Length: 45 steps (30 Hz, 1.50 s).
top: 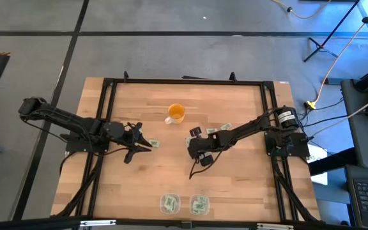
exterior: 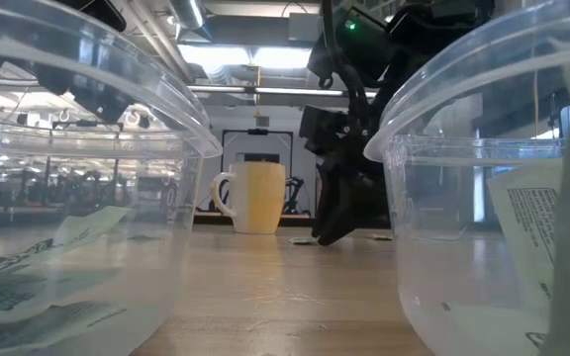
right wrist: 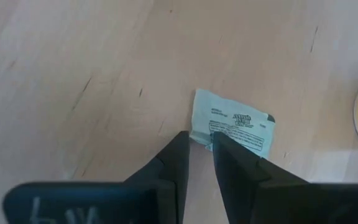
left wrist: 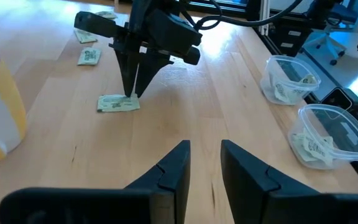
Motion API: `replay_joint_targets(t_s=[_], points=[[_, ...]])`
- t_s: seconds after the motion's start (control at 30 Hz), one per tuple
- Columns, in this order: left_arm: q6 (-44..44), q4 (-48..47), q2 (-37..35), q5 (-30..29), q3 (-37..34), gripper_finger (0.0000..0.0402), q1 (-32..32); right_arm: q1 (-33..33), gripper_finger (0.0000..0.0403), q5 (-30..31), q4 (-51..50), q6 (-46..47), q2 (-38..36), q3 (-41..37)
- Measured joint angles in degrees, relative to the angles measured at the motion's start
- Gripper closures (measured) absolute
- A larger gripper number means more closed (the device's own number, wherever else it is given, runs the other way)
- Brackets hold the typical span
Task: Pick and place items into bin
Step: Put the green stevia packet into the right transparent bin
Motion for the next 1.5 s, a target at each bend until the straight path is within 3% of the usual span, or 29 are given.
replay_joint_targets(t_s=[0.17, 0.47, 0.93, 1.23, 1.5], points=[[0.0, 0.0, 0.0, -2.17, 0.0, 0.0318, 0.0, -0.02, 0.0333, -0.06, -0.07, 0.28, 0.05, 0.0], [-0.02, 0.0, 0.0, -2.3, 0.0, 0.0318, 0.0, 0.0, 0.0396, -0.32, -0.22, 0.48, 0.15, -0.04], [-0.11, -0.02, 0.0, -2.28, 0.0, 0.0318, 0.0, 1.18, 0.0401, 0.81, -1.23, 10.8, -1.03, 0.5], [-0.1, -0.18, 0.02, -2.28, -0.02, 0.0318, 0.0, 6.33, 0.0402, 0.77, -11.61, 16.71, -5.88, 10.82], [-0.09, -0.44, 0.02, -2.28, -0.02, 0.0318, 0.0, 17.73, 0.0403, 0.4, -26.34, 36.48, -6.91, 22.78]])
